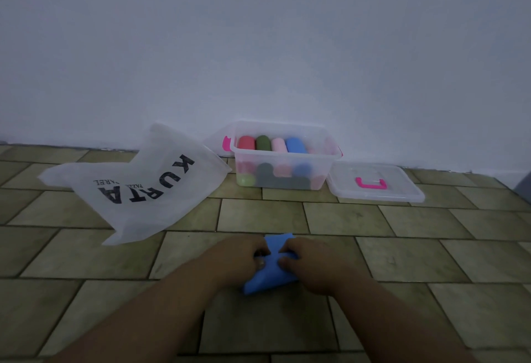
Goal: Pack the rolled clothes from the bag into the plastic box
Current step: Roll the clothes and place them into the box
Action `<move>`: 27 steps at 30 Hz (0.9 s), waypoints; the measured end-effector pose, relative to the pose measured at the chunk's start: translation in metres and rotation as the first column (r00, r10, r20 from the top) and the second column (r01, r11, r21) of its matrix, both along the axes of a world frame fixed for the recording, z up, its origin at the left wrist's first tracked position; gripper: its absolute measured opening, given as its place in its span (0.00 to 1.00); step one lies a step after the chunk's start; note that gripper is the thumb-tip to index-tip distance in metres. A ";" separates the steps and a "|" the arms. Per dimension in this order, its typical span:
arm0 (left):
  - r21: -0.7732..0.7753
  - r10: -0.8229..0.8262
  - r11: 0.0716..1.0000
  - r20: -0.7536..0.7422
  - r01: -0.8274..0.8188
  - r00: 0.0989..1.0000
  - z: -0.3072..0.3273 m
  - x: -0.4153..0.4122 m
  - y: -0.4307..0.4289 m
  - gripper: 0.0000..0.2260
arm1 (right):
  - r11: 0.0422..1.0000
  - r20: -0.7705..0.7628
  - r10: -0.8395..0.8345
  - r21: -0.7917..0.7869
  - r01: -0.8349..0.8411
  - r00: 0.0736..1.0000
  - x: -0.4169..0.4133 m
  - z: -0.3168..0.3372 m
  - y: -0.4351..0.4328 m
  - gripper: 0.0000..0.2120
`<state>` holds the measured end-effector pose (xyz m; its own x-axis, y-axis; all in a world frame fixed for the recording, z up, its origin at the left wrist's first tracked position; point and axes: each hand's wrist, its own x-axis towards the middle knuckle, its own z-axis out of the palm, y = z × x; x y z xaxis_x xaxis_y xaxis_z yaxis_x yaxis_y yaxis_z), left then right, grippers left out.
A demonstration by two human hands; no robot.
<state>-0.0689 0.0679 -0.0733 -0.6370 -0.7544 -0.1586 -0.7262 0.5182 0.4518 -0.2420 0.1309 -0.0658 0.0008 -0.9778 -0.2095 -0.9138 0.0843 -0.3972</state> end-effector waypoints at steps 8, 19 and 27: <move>-0.225 -0.031 0.974 -0.093 0.009 0.995 -0.016 0.007 0.025 0.20 | 0.986 -0.162 0.102 -0.117 -0.121 0.982 0.003 -0.009 0.000 0.15; -0.180 0.167 0.973 0.115 -0.145 0.979 0.001 -0.007 -0.001 0.16 | 0.973 -0.092 0.088 -0.207 -0.105 0.992 0.009 -0.002 0.001 0.17; 0.618 0.733 0.623 -0.247 -0.479 0.634 0.017 -0.032 0.034 0.20 | 0.985 -0.003 -0.168 0.026 0.168 0.986 0.022 0.010 -0.017 0.14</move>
<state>-0.1011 0.1023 -0.0566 -0.1389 -0.8933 -0.4274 -0.4342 -0.3330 0.8370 -0.2204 0.1139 -0.0555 -0.1627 -0.9582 -0.2352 -0.8861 0.2468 -0.3923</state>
